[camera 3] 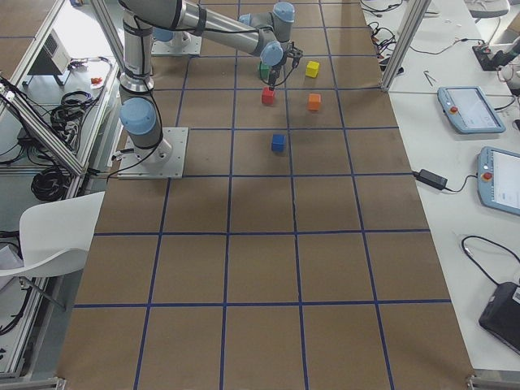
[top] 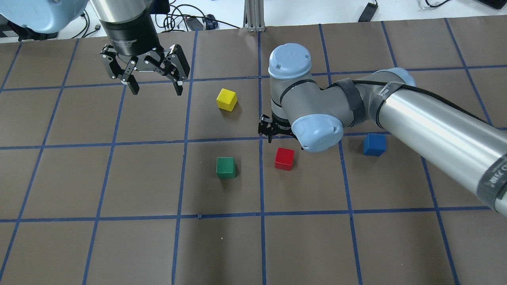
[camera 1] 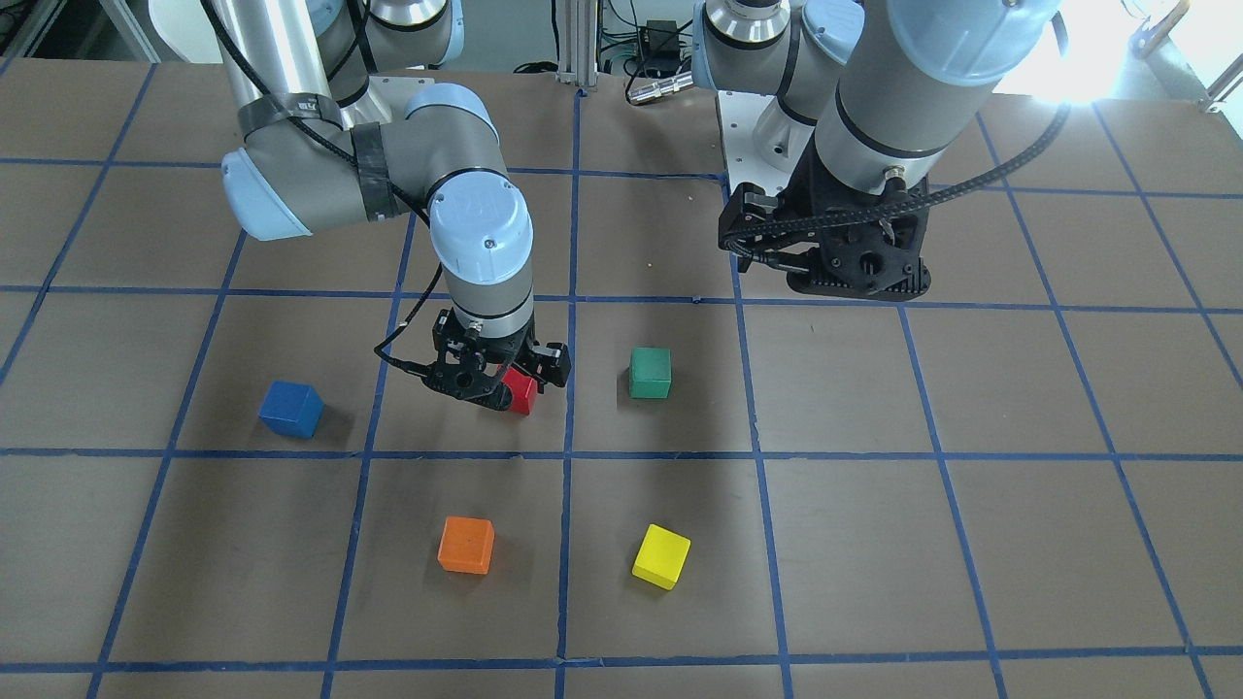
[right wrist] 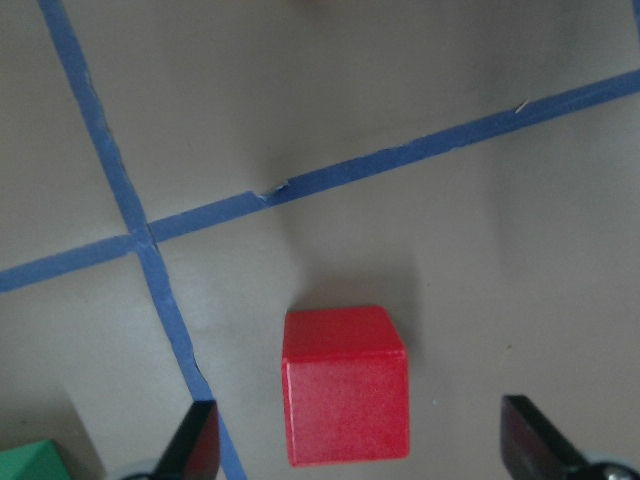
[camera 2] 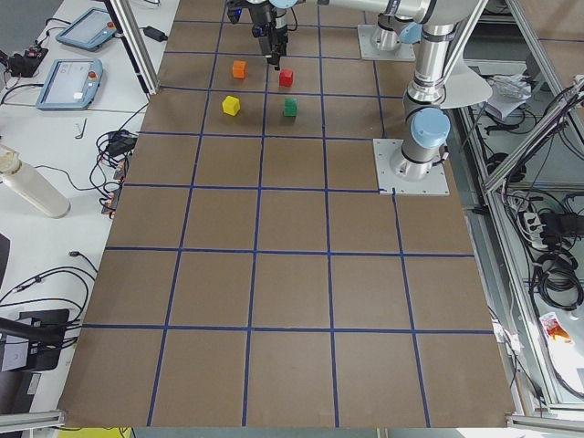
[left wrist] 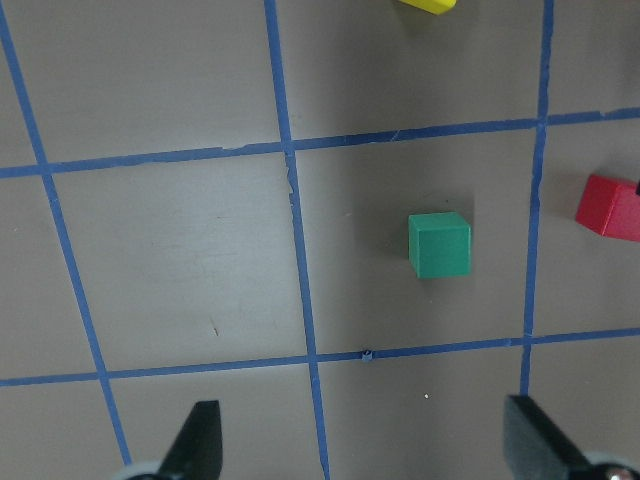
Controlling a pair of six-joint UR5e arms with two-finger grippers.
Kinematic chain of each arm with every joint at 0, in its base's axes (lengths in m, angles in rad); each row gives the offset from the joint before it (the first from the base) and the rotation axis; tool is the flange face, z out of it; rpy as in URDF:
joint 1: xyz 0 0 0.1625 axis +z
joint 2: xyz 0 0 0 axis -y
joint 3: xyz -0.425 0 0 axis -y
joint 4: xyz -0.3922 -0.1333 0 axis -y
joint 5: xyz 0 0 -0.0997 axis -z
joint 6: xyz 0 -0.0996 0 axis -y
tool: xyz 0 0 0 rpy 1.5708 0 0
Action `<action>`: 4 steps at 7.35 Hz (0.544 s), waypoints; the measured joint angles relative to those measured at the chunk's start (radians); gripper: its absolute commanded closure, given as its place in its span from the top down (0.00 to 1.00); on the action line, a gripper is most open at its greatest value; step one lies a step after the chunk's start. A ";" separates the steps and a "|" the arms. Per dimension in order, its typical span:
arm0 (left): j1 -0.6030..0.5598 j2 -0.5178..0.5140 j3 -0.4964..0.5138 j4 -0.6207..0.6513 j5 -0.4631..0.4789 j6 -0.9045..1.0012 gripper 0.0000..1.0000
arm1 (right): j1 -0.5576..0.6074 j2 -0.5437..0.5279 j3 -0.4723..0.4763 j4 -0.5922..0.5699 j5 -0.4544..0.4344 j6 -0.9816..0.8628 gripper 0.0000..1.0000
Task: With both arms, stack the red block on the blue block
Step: 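Reach the right gripper to the red cube and grasp it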
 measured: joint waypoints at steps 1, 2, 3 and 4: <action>0.000 -0.001 0.000 0.000 0.000 -0.001 1.00 | 0.000 0.007 0.039 -0.050 0.019 0.020 1.00; 0.000 -0.003 -0.001 0.000 0.001 0.000 1.00 | 0.001 0.009 0.067 -0.084 0.030 0.032 1.00; 0.000 -0.004 -0.001 0.000 0.001 0.000 1.00 | 0.001 0.010 0.080 -0.097 0.033 0.037 0.76; 0.000 -0.004 -0.001 0.000 0.001 0.000 1.00 | 0.002 0.010 0.087 -0.101 0.031 0.037 0.52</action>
